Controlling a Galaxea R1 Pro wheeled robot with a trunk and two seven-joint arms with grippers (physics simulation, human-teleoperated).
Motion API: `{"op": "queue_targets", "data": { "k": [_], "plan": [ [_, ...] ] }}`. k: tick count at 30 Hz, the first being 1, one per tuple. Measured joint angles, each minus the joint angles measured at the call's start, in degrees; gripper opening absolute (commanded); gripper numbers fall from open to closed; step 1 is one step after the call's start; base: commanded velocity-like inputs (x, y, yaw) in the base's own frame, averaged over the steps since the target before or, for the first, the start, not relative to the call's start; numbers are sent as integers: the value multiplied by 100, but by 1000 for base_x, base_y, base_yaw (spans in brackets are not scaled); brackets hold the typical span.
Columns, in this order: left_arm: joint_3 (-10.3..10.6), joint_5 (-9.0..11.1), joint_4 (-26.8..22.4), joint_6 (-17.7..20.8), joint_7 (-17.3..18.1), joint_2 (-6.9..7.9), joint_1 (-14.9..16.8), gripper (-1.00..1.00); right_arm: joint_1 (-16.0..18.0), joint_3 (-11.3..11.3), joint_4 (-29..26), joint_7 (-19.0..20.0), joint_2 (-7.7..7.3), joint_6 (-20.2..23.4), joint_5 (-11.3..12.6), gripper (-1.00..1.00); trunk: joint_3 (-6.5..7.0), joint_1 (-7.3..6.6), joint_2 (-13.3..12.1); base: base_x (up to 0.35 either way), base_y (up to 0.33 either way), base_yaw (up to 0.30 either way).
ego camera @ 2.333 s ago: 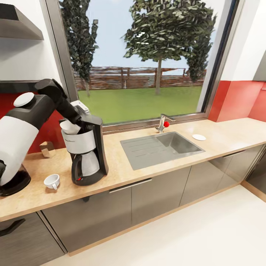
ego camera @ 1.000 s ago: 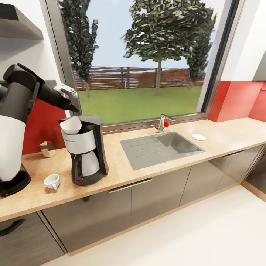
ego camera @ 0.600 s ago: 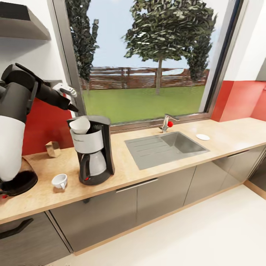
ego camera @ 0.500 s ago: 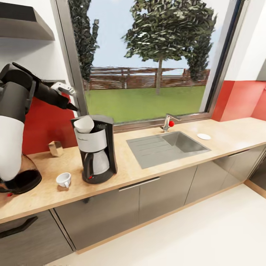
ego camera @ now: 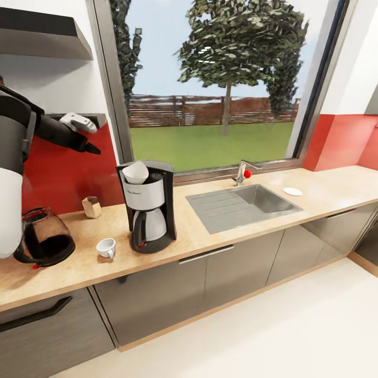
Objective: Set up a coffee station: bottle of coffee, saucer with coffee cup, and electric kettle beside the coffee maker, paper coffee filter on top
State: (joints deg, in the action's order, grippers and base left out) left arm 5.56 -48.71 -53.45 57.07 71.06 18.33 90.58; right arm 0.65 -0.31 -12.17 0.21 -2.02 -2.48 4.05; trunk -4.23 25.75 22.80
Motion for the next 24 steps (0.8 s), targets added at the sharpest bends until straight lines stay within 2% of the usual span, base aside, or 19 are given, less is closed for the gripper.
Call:
{"op": "queue_targets", "data": {
  "k": [4, 6, 8, 9, 10, 11, 13, 15, 19, 20, 22, 24],
  "plan": [
    [-310, 24, -1, -23, 6, 291, -31, 100, 0, -1, 0, -4, 0, -2, -2, 100, 0, 0, 0, -2, 2, 0],
    [-506, 27, -2, -121, 12, 456, -110, 100, 0, -2, 1, -5, 0, -3, -1, 100, 0, 0, 0, -1, 1, 0],
    [-769, 45, -4, -382, 14, 622, -273, 100, 0, -3, 2, -5, 0, -3, -1, 100, -1, 0, 0, 0, 0, 18],
    [-1036, 49, -8, -663, 16, 688, -444, 100, 0, -3, 1, -5, 0, -3, -2, 100, -1, 0, -1, 0, 0, 103],
    [-1389, 53, -9, -918, 20, 731, -643, 100, 0, -3, 1, -5, 0, -9, -1, 100, -1, 0, -1, 0, 0, 159],
    [-1656, 56, -18, -1057, 24, 753, -801, 100, 0, -3, 2, -5, 0, -43, -2, 100, -1, 0, -1, 0, 0, 201],
    [-2024, 57, -72, -1274, 29, 770, -1091, 100, 0, -1, 6, -5, 0, -132, -3, 100, -1, 0, -1, 0, 0, 237],
    [-2237, 63, -253, -1504, 64, 775, -1478, 100, 0, -3, 9, -5, 0, -192, -6, 100, -1, 0, -1, 0, 0, 266],
    [-2334, 205, -520, -1598, 91, 772, -1849, 100, 1, -4, 9, -5, 0, -210, -7, 100, 0, 0, -1, 0, 0, 273],
    [-2386, 306, -556, -1610, 92, 772, -1955, 100, 1, -4, 9, -7, 0, -212, -8, 100, -1, 0, -1, 0, 0, 276],
    [-2550, 643, -635, -1636, 93, 773, -2271, 100, 1, -4, 10, -10, 0, -214, -8, 100, -1, 0, -1, 0, 0, 276],
    [-2623, 948, -826, -1652, 93, 768, -2613, 100, 1, -1, 10, -12, 0, -214, -8, 100, -1, 0, -1, 0, 0, 276]
  ]
}}
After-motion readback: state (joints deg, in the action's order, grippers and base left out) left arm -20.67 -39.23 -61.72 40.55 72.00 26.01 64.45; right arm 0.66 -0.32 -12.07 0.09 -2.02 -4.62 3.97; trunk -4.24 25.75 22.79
